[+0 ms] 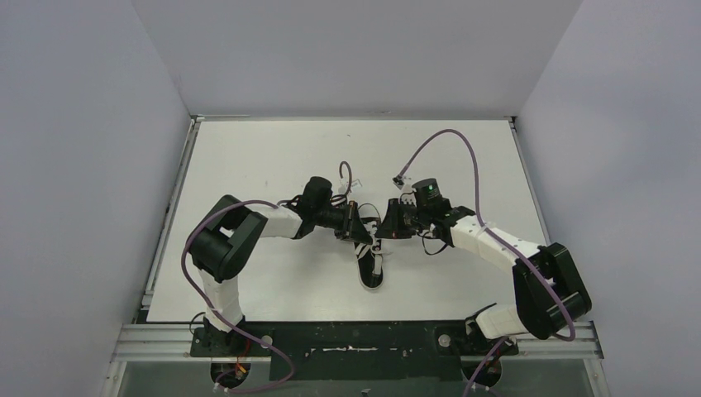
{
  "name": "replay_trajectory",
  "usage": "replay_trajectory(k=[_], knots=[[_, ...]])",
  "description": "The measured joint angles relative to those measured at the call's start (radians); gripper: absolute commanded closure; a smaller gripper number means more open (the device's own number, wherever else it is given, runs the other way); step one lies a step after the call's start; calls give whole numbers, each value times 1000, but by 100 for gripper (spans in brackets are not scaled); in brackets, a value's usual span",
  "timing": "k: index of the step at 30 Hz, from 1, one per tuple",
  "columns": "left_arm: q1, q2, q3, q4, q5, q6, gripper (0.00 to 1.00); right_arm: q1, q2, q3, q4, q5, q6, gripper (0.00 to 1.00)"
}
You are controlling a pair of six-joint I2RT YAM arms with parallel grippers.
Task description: Tie the shoes
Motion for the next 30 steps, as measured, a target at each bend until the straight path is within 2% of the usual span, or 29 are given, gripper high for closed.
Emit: replay_trajectory(k=[4,17,30], knots=[[0,0,0,2,3,0,100,0,7,0,5,-11,1,97],[0,0,0,2,11,-3,100,29,18,-4,-10,-21,-36,95],[8,9,0,0,13,-7,100,32,53,-23,74,-74,-16,87]])
